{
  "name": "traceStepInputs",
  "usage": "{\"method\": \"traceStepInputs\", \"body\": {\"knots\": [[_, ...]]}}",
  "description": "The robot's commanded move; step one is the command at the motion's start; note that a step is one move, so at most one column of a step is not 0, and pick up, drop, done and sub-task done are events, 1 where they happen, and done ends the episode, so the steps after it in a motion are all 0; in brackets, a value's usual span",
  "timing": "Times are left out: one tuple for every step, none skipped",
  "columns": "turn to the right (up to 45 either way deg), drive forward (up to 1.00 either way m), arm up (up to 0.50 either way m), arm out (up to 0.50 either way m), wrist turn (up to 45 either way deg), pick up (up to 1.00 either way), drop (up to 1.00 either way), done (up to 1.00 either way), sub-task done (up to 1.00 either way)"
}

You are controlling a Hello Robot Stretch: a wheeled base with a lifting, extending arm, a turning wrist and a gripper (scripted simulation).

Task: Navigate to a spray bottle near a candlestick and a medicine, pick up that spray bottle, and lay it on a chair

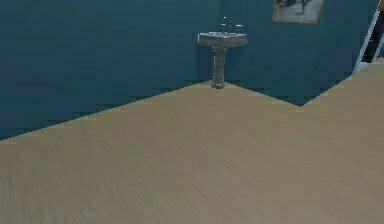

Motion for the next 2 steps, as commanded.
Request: {"method": "traceStepInputs", "body": {"knots": [[0.0,0.0,0.0,0.0,-45.0,0.0,0.0,0.0,0.0],[0.0,0.0,0.0,0.0,-45.0,0.0,0.0,0.0,0.0]]}}
